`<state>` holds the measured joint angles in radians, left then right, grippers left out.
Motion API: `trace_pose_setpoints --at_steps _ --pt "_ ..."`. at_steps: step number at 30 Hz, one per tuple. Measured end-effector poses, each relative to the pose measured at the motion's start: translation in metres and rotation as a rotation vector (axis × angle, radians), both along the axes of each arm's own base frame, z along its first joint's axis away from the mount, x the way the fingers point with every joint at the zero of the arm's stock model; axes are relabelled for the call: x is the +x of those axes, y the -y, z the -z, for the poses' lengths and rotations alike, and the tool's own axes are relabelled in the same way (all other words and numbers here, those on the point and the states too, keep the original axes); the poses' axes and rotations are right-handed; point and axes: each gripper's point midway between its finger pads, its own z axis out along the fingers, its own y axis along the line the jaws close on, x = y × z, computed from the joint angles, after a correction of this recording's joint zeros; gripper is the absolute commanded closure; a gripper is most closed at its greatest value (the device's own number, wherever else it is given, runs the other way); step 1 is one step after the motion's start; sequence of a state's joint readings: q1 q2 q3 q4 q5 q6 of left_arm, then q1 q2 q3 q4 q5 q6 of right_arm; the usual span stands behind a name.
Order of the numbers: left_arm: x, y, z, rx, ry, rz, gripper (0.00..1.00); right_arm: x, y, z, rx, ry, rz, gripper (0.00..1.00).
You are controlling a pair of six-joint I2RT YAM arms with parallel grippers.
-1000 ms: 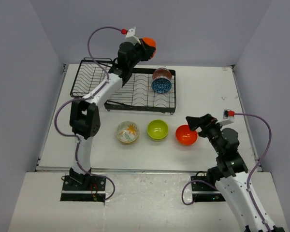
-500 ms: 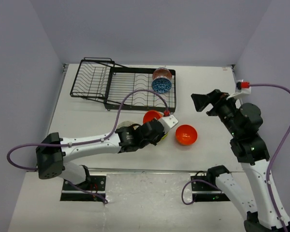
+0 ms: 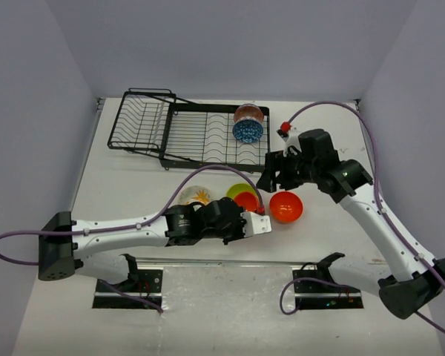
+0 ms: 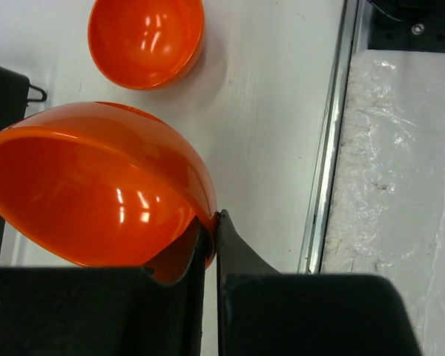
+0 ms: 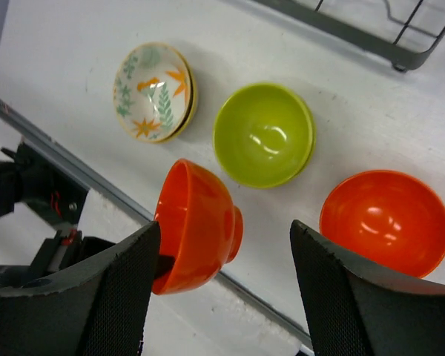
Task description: Unload the bowls from the dish rack
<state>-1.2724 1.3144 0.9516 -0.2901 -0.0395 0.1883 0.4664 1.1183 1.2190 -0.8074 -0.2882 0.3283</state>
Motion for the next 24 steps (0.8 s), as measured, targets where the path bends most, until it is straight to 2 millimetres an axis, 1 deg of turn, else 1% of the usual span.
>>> trace_pose_setpoints --at_steps 3,6,9,12,13,15,17,19,20,22,24 --pt "-0.005 0.004 -0.007 0.002 0.005 0.058 1.0 -0.018 -0.007 0.009 -0.044 -0.033 -0.059 0.3" --pt "-0.006 0.01 -0.013 0.013 0.009 0.094 1.0 -0.024 -0.008 0.015 -0.073 -0.042 -0.076 0.3" --pt "-0.003 0.016 -0.012 0.031 0.018 0.103 1.0 -0.027 -0.008 0.023 -0.108 -0.054 -0.085 0.31" --pt "-0.003 0.015 -0.009 0.053 0.021 0.106 1.0 -0.029 -0.007 0.037 -0.163 -0.082 -0.085 0.39" --pt "-0.003 0.014 -0.009 0.058 0.022 0.107 1.0 -0.028 -0.007 0.043 -0.184 -0.095 -0.085 0.46" --pt "-0.001 0.014 -0.011 0.061 0.032 0.105 1.0 -0.028 -0.006 0.056 -0.227 -0.124 -0.082 0.56" --pt "0.001 0.015 -0.013 0.064 0.041 0.105 1.0 -0.027 -0.005 0.067 -0.267 -0.151 -0.075 0.57" --pt "0.003 0.015 -0.013 0.072 0.046 0.098 1.0 -0.026 -0.005 0.072 -0.29 -0.157 -0.069 0.57" --pt "0.004 0.015 -0.014 0.075 0.049 0.097 1.0 -0.026 -0.005 0.073 -0.295 -0.157 -0.07 0.6" --pt "0.005 0.016 -0.014 0.078 0.057 0.094 1.0 -0.026 -0.006 0.073 -0.3 -0.151 -0.068 0.68" --pt "0.007 0.017 -0.016 0.078 0.063 0.089 1.0 -0.026 -0.007 0.072 -0.302 -0.147 -0.068 0.81"
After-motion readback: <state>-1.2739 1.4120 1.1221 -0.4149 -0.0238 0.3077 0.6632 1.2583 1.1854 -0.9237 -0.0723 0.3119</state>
